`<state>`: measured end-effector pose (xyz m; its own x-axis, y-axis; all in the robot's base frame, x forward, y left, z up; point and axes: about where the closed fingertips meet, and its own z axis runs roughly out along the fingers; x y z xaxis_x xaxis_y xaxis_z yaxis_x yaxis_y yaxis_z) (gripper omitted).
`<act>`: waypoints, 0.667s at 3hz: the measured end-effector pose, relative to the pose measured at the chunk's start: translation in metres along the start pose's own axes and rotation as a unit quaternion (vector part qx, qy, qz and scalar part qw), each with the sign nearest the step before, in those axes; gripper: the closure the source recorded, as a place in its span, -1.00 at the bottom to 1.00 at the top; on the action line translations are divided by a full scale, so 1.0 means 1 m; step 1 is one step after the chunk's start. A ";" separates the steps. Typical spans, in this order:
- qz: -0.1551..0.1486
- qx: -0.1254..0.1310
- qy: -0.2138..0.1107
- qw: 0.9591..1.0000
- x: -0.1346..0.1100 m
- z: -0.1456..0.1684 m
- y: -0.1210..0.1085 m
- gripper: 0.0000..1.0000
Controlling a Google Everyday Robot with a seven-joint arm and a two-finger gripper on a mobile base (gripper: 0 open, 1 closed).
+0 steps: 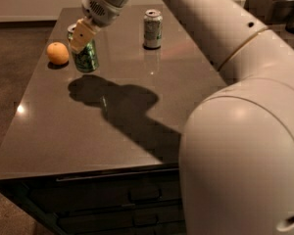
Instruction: Move green can near orange
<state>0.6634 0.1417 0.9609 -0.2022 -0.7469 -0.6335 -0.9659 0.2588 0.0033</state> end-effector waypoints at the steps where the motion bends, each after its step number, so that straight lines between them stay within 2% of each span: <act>1: 0.001 -0.003 -0.008 1.000 -0.016 0.021 -0.005 1.00; 2: -0.005 0.006 -0.009 1.000 -0.021 0.038 -0.014 0.62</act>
Offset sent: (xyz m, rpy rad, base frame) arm 0.0383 0.0452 -0.0218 0.0139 -0.0538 -0.0101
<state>0.6870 0.1772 0.9451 -0.1898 -0.7377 -0.6479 -0.9659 0.2587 -0.0116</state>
